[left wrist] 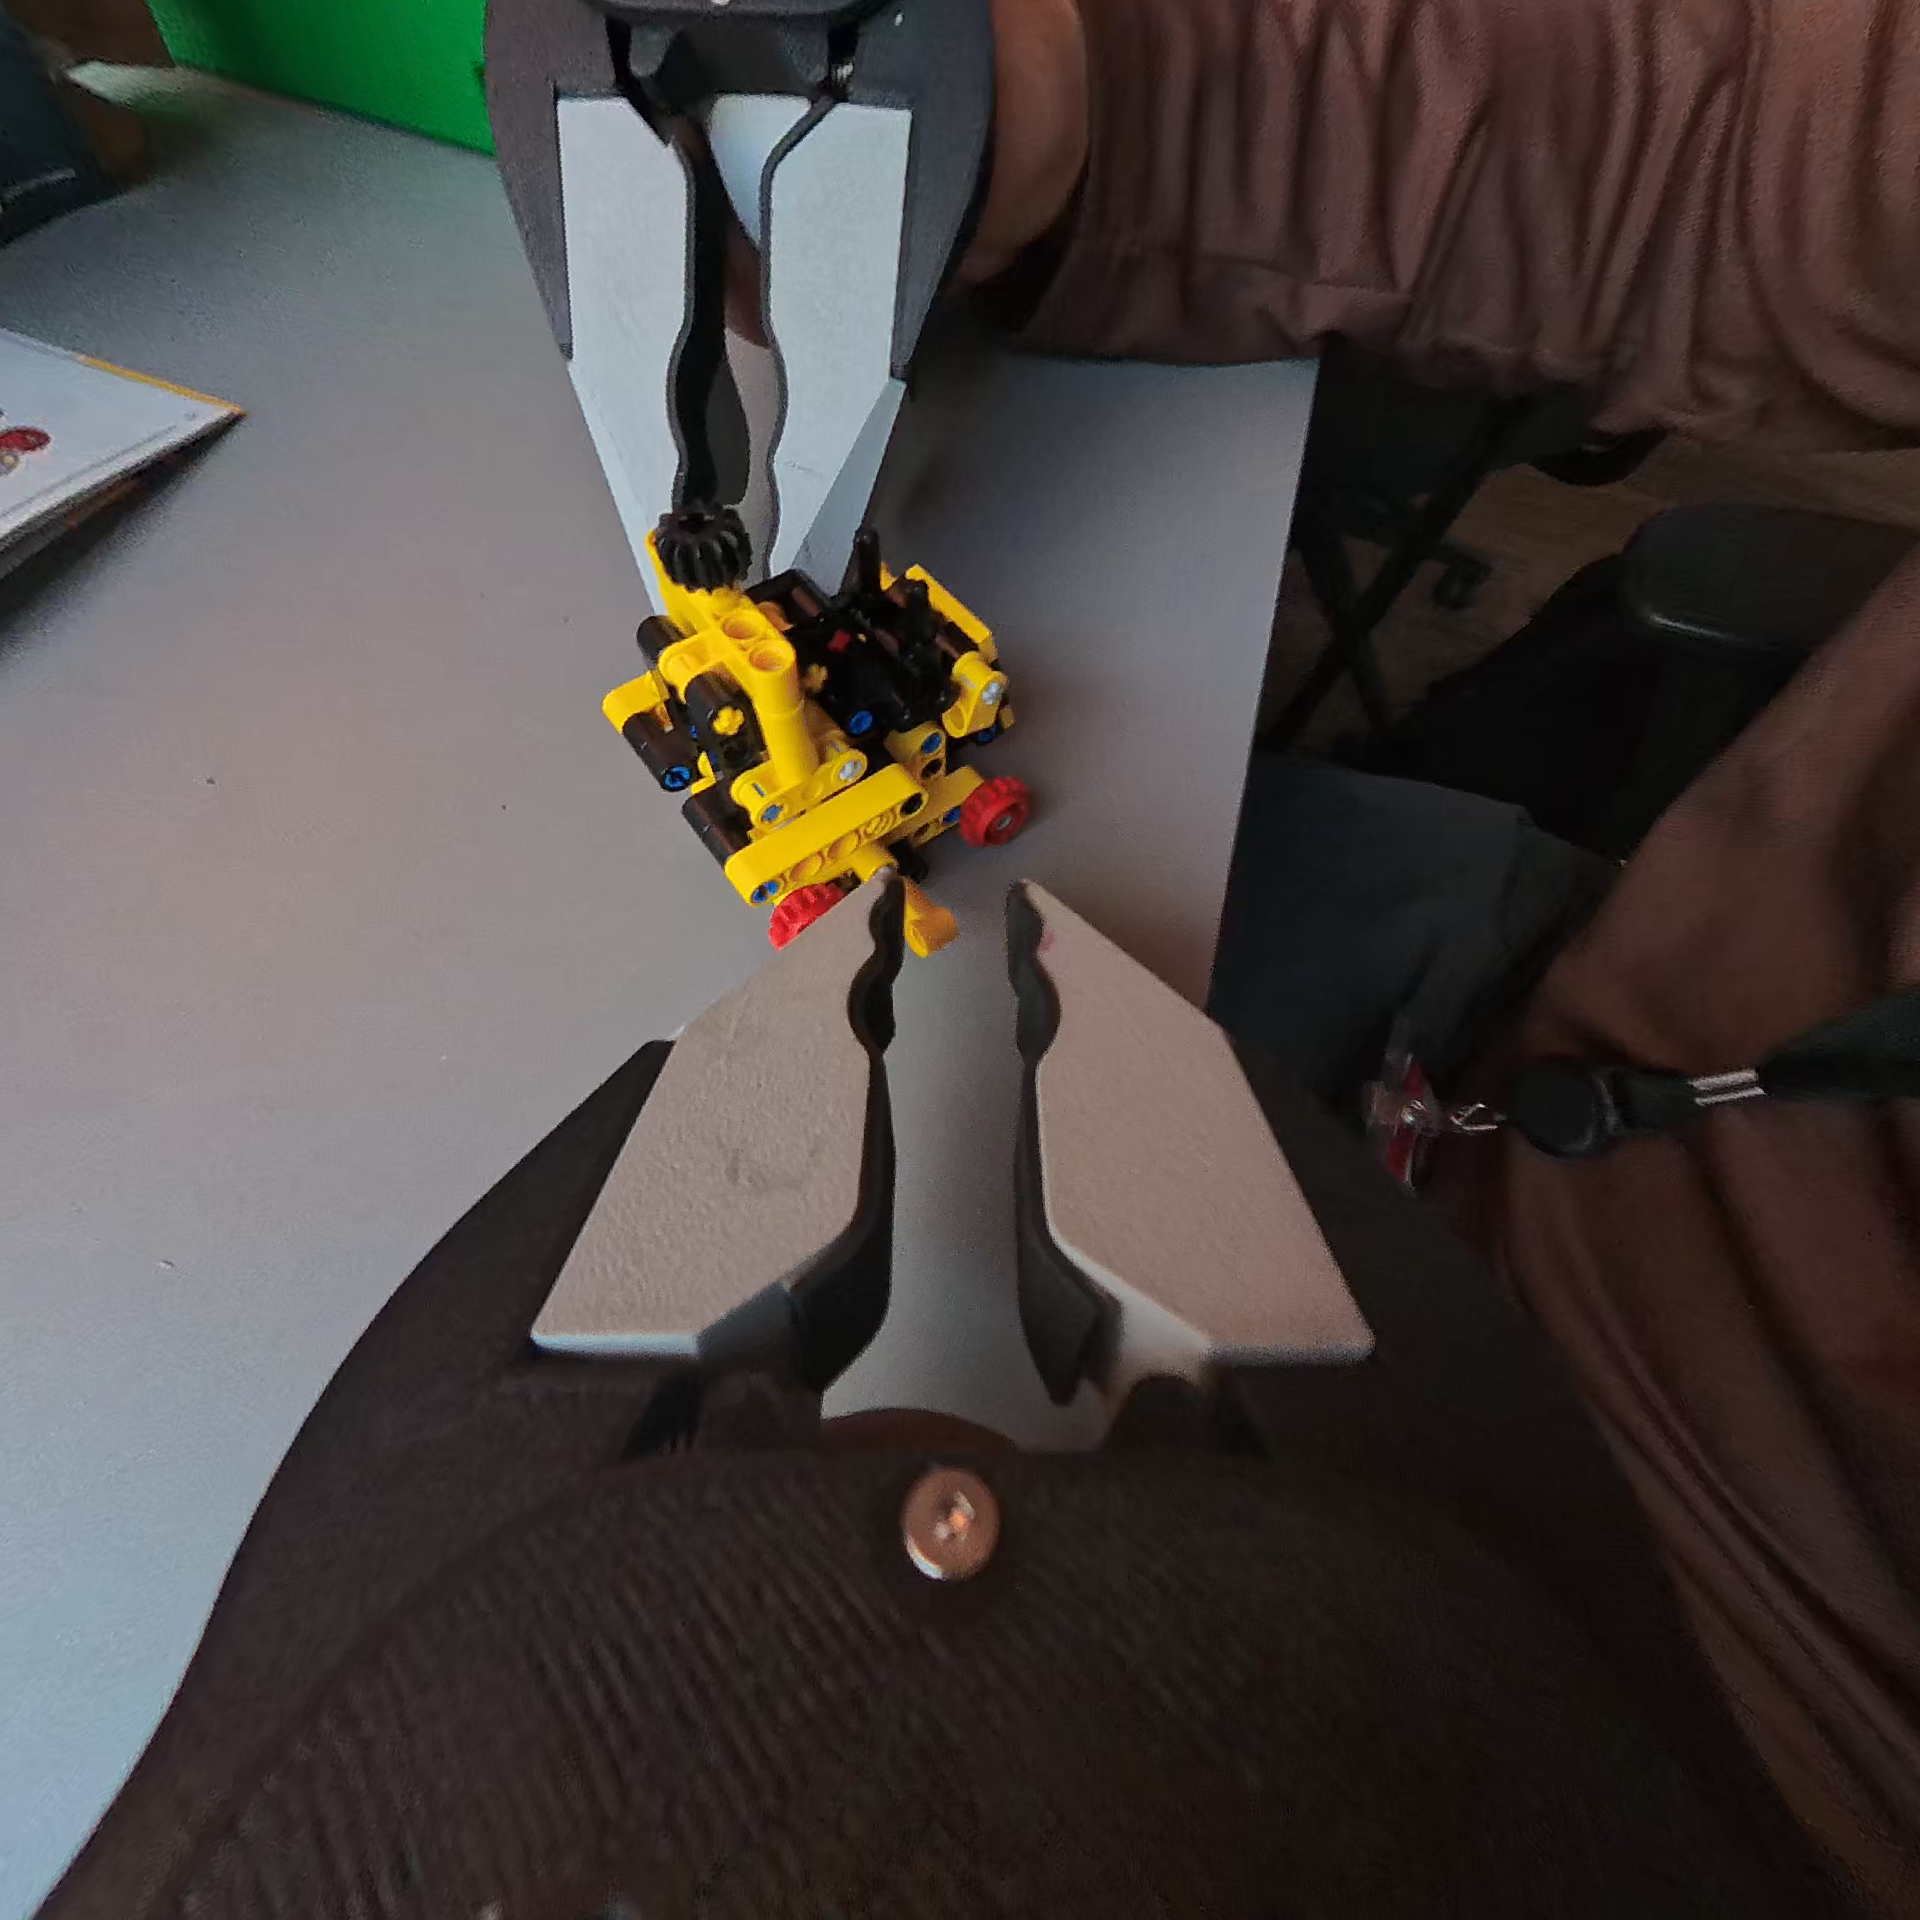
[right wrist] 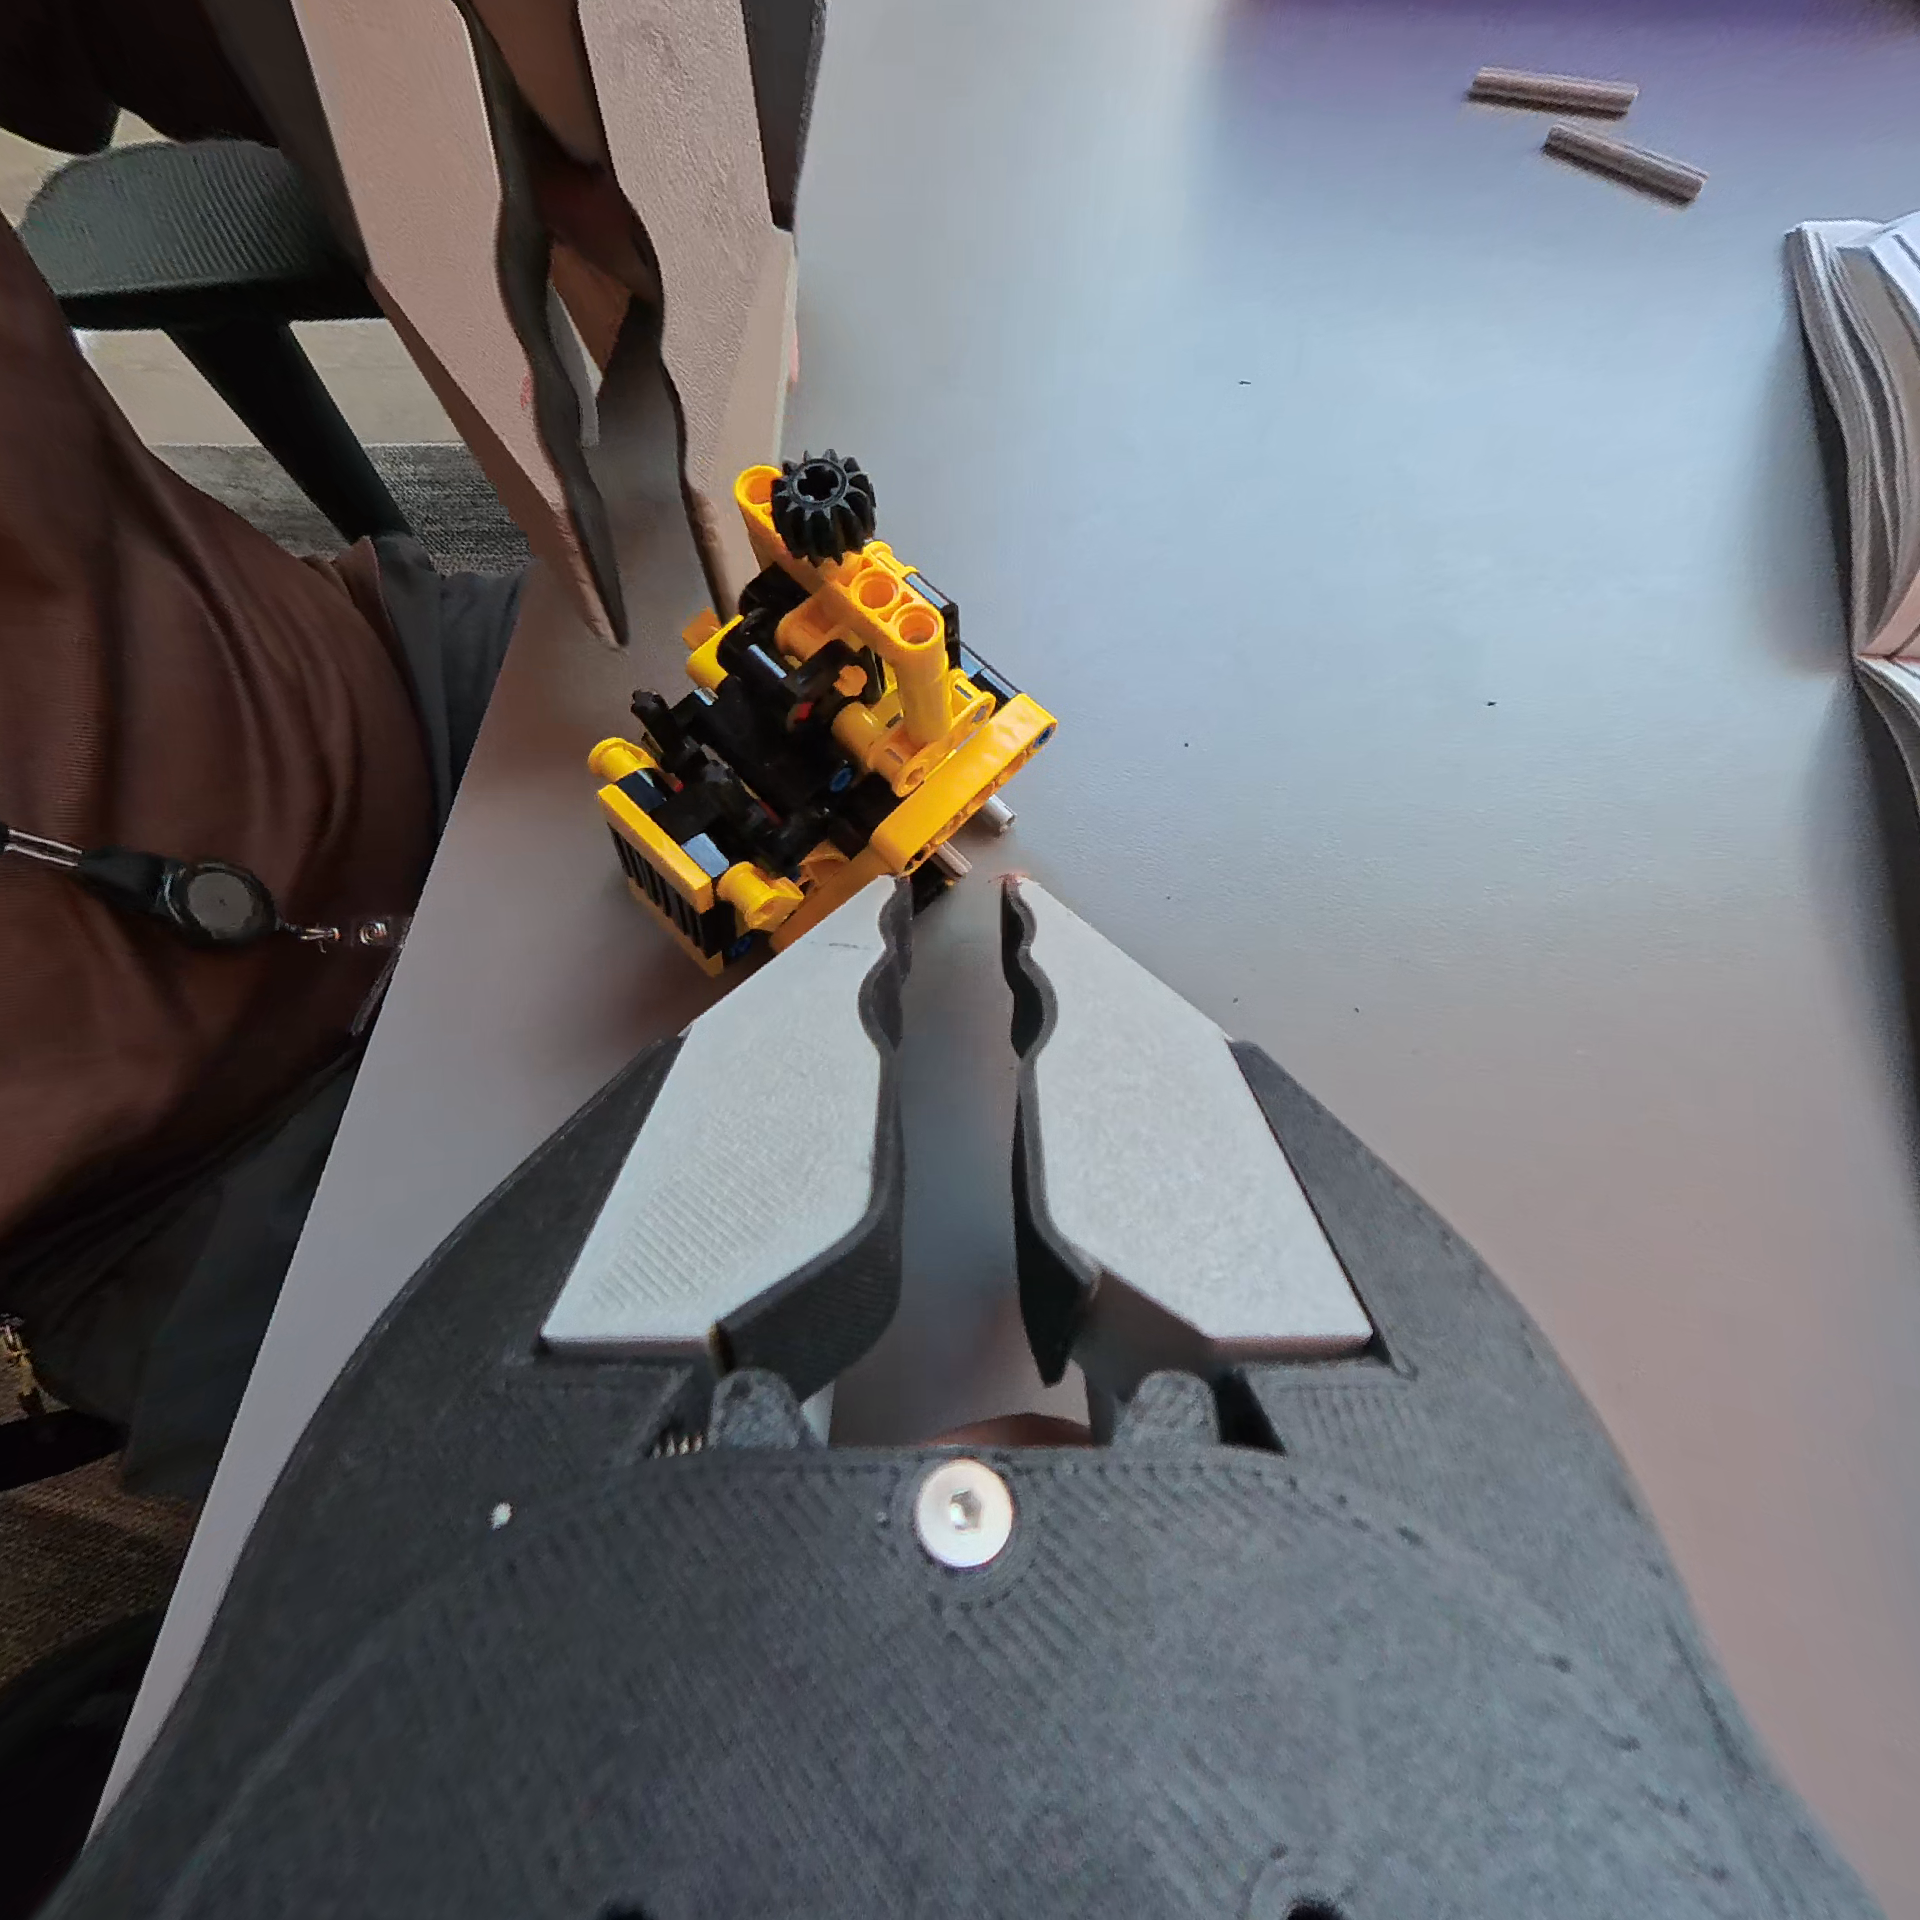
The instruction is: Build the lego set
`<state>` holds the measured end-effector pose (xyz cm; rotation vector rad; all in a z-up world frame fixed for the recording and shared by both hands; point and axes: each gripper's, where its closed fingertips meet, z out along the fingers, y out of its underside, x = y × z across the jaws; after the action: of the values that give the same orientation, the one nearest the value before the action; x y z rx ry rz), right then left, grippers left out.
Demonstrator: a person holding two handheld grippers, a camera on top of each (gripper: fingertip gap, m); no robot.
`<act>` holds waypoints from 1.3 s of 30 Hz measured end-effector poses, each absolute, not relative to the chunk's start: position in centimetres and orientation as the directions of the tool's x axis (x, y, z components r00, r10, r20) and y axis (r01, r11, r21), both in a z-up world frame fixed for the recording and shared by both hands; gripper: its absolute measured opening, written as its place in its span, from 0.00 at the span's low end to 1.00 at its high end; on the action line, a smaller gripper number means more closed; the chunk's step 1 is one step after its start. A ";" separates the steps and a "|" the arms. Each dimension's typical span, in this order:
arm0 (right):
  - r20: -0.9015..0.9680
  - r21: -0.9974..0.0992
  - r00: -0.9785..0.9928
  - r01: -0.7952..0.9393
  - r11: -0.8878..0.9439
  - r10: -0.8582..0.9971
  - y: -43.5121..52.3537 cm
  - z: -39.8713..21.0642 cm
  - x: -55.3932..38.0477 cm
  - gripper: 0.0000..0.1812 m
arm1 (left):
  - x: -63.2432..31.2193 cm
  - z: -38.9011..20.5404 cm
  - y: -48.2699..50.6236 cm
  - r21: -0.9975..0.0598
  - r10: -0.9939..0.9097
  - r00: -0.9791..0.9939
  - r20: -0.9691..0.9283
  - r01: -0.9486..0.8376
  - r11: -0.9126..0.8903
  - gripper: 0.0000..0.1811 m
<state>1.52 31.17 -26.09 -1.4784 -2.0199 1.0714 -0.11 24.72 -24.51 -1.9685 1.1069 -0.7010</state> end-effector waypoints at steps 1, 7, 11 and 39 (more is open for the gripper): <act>-0.102 -0.784 -0.345 0.605 0.138 0.933 31.3 -26.0 1.5 0.08 | -0.3 -24.2 24.6 -0.830 -0.881 0.464 0.090 -0.453 -0.324 0.09; -0.019 -0.834 -0.262 0.537 0.129 0.965 33.5 -24.8 1.3 0.09 | -3.9 -22.9 26.8 -0.852 -0.882 0.471 -0.023 -0.470 -0.230 0.12; 0.007 -0.868 -0.196 0.486 0.103 0.981 35.0 -23.8 1.4 0.11 | -6.6 -20.9 29.8 -0.886 -0.870 0.483 -0.096 -0.441 -0.147 0.12; -0.138 -0.931 -0.086 0.351 -0.100 0.987 38.5 -21.3 1.8 0.24 | -8.5 -22.8 31.7 -0.880 -0.908 0.409 -0.091 -0.460 -0.119 0.23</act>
<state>1.80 38.49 -21.35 -1.5092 -1.4939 1.1951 -8.54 31.70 -22.81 -1.7427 1.1951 -0.6091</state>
